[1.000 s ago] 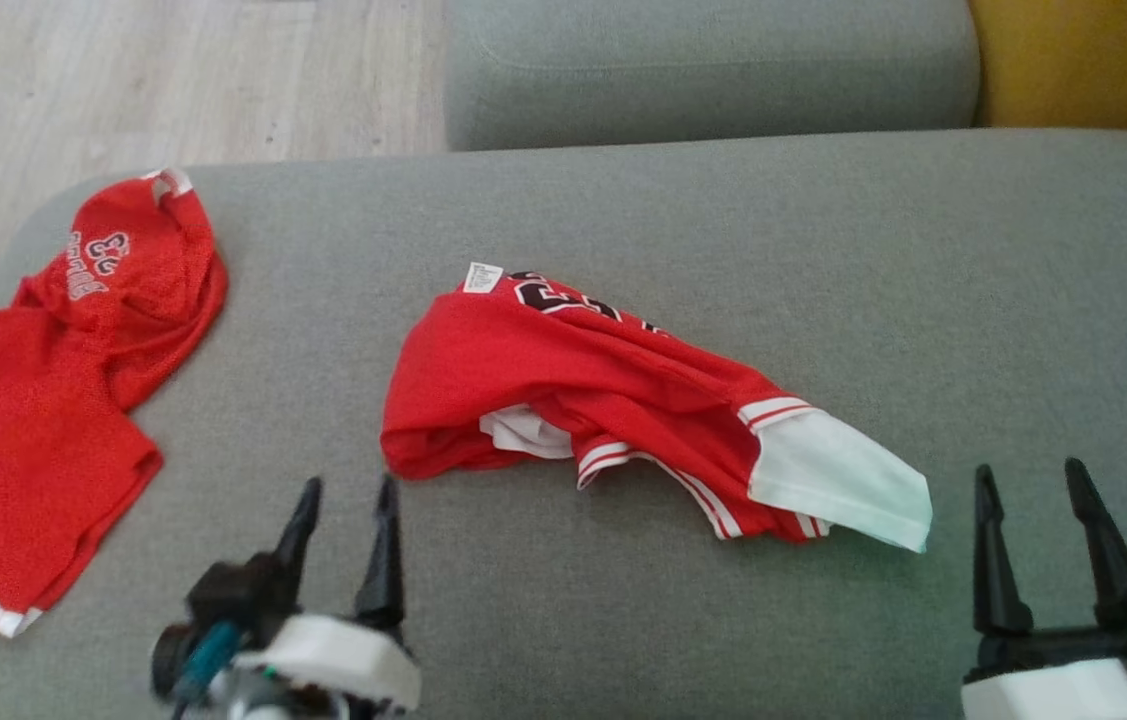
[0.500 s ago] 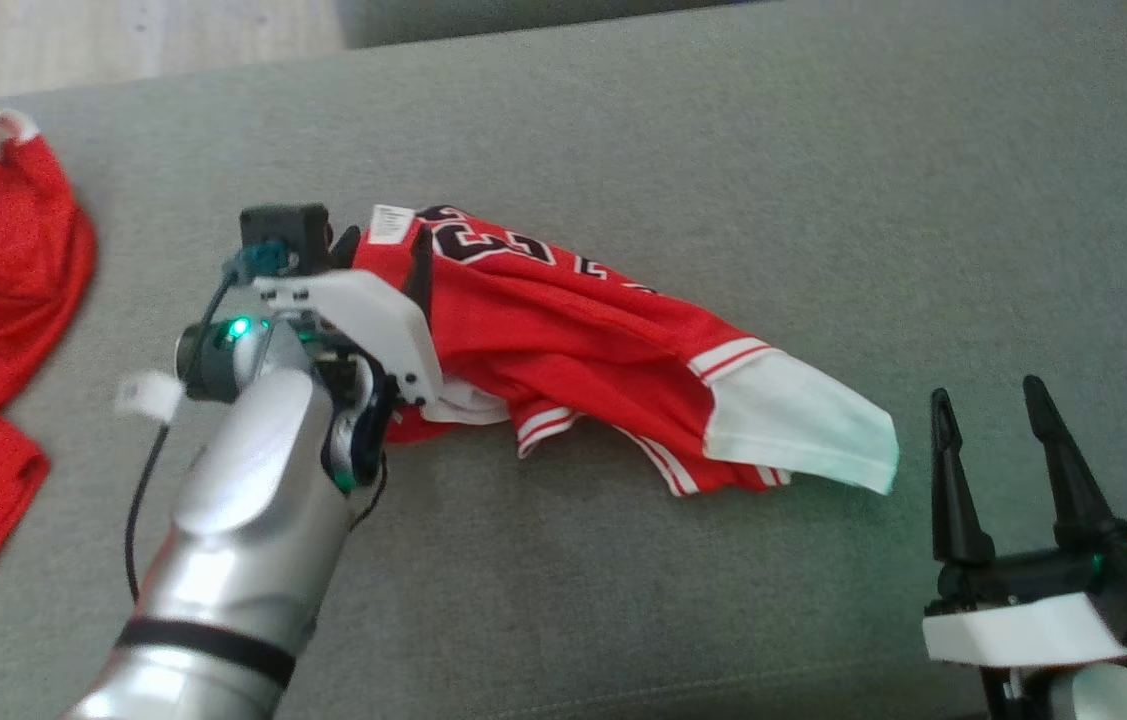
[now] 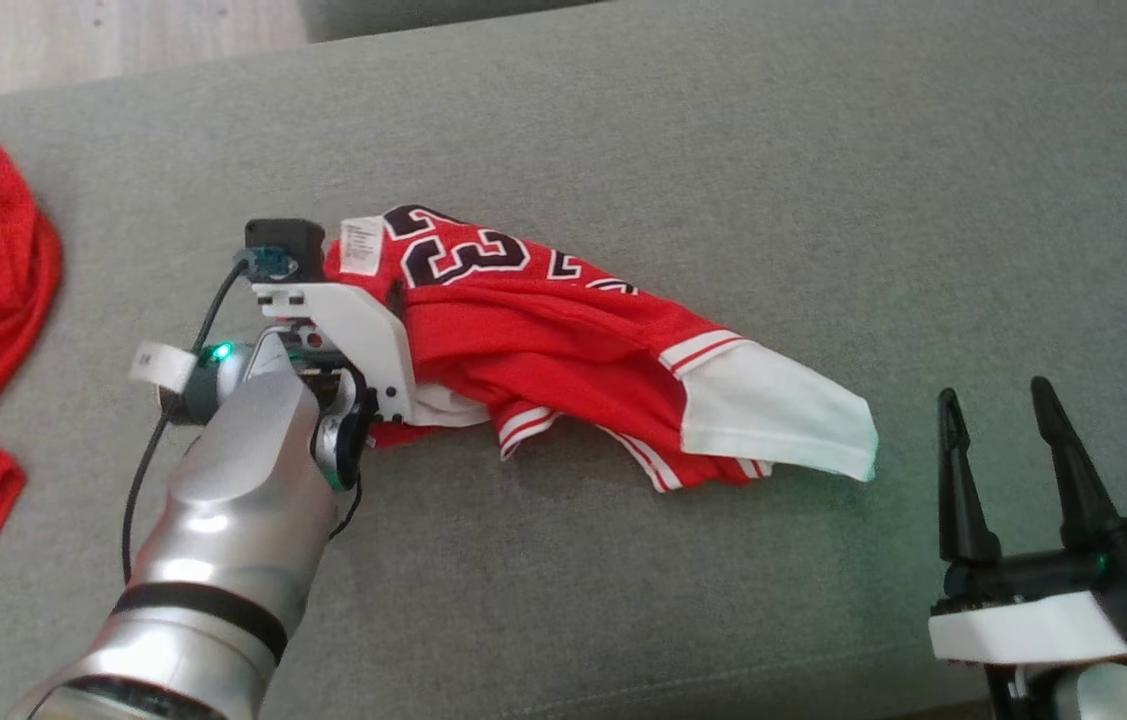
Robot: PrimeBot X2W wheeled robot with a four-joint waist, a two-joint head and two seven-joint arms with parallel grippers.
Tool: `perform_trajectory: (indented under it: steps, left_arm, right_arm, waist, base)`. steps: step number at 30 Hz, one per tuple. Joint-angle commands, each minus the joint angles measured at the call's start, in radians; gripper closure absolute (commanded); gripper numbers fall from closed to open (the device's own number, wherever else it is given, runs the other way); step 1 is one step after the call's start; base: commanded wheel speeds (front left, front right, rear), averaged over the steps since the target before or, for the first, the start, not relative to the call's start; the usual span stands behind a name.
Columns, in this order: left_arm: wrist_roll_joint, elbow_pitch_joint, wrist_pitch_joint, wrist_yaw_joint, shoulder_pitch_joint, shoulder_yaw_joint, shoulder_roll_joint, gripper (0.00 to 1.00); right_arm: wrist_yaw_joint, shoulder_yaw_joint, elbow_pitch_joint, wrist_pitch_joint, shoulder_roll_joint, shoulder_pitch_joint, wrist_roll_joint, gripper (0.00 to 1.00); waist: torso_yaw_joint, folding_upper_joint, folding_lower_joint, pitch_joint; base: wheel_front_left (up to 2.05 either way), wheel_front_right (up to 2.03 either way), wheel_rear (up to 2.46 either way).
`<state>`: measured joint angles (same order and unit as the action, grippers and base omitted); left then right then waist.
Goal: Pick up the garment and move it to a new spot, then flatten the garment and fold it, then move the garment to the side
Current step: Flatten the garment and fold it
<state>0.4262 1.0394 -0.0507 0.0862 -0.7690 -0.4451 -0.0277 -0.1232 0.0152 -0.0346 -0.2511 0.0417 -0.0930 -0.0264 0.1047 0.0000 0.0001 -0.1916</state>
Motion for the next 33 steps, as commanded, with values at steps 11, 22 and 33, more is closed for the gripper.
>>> perform_trajectory:
  steps: [11,22,33]
  left_arm:
    - [0.093,-0.015,0.011,-0.017,-0.026,-0.073,-0.023,0.16]
    - [0.160,-0.022,0.022,-0.015,-0.013,-0.139,-0.023,1.00]
    - [0.273,-0.264,0.250,0.051,0.175,-0.117,-0.023,1.00]
  right_arm:
    - [-0.008,-0.038,-0.017,-0.011,0.009,0.025,0.003,0.00]
    - [-0.008,-0.015,-0.010,-0.011,0.009,-0.001,-0.005,0.00]
    - [-0.008,0.018,-0.005,-0.011,0.009,-0.065,-0.023,0.00]
  waist:
    - [-0.032,0.0000,-0.0001,0.024]
    - [-0.036,0.0000,-0.0001,0.050]
    - [-0.116,0.0000,-0.0001,0.135]
  base:
    - [0.00,0.00,0.00]
    - [0.00,0.00,0.00]
    - [0.00,0.00,0.00]
